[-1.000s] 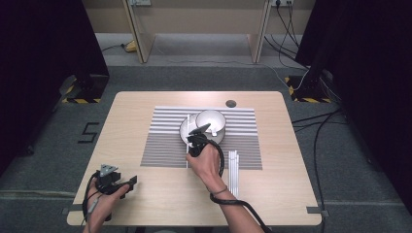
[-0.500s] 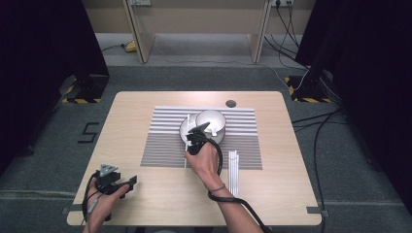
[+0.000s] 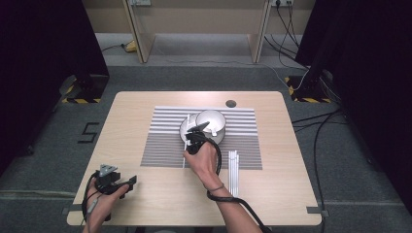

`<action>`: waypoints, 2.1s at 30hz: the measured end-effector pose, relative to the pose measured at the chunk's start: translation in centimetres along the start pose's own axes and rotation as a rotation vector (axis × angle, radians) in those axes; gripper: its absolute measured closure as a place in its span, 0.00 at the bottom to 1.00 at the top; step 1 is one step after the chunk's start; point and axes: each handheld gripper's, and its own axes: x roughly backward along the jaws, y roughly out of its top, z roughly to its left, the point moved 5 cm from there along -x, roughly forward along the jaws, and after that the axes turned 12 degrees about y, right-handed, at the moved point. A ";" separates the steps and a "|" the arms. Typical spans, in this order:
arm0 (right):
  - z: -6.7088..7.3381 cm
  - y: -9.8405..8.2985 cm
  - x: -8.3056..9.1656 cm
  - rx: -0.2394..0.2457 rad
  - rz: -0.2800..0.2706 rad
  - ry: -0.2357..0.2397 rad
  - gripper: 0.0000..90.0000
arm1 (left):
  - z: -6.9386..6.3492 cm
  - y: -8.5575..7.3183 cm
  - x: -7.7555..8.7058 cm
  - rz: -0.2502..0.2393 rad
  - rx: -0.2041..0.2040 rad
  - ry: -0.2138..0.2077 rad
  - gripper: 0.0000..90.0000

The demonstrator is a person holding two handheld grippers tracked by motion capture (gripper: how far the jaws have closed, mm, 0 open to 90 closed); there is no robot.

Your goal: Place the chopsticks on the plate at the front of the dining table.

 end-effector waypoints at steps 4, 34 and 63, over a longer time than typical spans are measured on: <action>0.2 0.0 0.2 0.010 -0.025 0.013 0.93 | 0.0 0.0 0.0 0.000 -0.001 0.001 0.34; -5.8 -3.2 7.4 -0.084 -0.093 -0.065 0.91 | -0.1 0.0 0.0 0.002 -0.007 0.007 0.34; -11.7 -6.9 9.2 -0.215 -0.031 -0.174 0.93 | -0.1 -0.1 0.0 0.006 -0.004 0.006 0.34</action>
